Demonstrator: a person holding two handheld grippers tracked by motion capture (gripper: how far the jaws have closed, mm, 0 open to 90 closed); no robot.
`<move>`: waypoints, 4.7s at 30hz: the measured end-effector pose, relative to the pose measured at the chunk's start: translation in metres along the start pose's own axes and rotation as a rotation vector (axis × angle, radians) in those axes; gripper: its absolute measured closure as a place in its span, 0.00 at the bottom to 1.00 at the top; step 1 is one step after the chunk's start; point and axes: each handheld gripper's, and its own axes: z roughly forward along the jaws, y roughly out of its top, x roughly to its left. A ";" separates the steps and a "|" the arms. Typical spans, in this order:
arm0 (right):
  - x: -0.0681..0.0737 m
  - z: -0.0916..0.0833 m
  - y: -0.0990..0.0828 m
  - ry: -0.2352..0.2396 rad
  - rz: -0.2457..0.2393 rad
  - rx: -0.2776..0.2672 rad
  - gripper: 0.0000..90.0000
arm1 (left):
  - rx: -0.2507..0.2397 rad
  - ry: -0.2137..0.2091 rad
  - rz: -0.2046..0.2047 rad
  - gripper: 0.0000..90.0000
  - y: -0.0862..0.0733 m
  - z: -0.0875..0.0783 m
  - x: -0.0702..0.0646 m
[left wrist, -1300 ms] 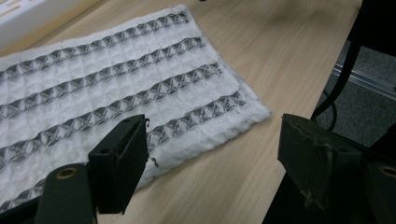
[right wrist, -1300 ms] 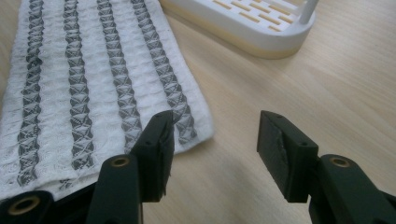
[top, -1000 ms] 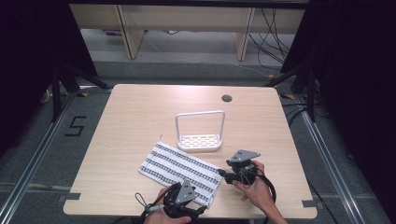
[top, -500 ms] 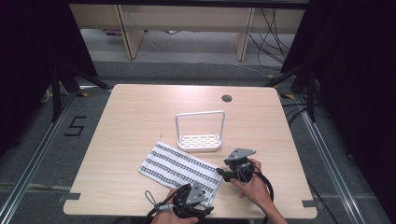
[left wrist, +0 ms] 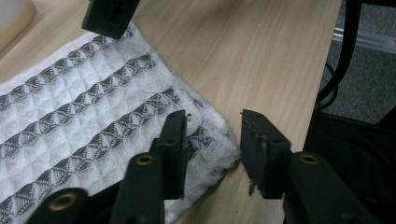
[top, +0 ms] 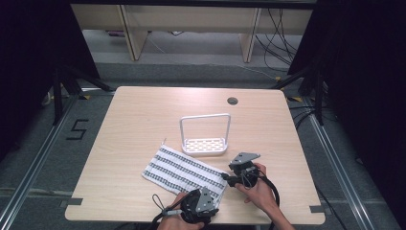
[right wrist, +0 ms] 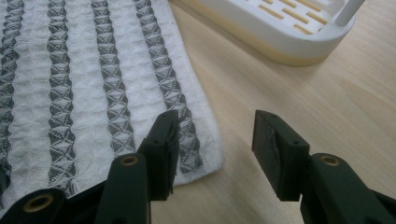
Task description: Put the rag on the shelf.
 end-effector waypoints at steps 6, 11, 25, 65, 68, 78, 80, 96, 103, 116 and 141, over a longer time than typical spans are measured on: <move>-0.001 0.007 -0.001 -0.001 -0.010 0.002 0.61 | 0.002 0.005 0.020 0.86 -0.001 0.000 0.000; -0.001 0.009 0.000 0.018 -0.021 0.024 0.66 | 0.004 0.012 0.034 0.92 -0.001 -0.001 0.002; 0.000 0.008 -0.003 0.084 0.054 0.003 0.93 | -0.030 -0.010 -0.002 0.95 -0.002 -0.004 0.006; 0.022 -0.066 0.058 0.165 0.021 -0.228 0.98 | -0.247 0.043 -0.098 0.96 0.028 -0.113 0.042; 0.025 -0.074 0.068 0.168 0.005 -0.238 0.99 | -0.259 0.052 -0.092 0.96 0.033 -0.123 0.045; 0.032 -0.112 0.099 0.189 -0.024 -0.298 0.99 | -0.332 0.086 -0.070 0.96 0.061 -0.170 0.059; 0.031 -0.121 0.103 0.184 -0.046 -0.331 0.99 | -0.342 0.092 -0.070 0.96 0.064 -0.174 0.061; 0.023 -0.172 0.133 0.104 -0.088 -0.401 0.99 | -0.411 0.134 -0.095 0.97 0.103 -0.192 0.099; 0.014 -0.171 0.139 0.105 -0.051 -0.418 0.99 | -0.427 0.164 -0.110 0.97 0.120 -0.190 0.115; -0.006 -0.168 0.161 0.082 -0.025 -0.438 0.99 | -0.441 0.202 -0.147 0.97 0.139 -0.184 0.143; -0.053 -0.146 0.219 0.002 0.050 -0.437 0.99 | -0.509 0.231 -0.330 0.97 0.176 -0.162 0.215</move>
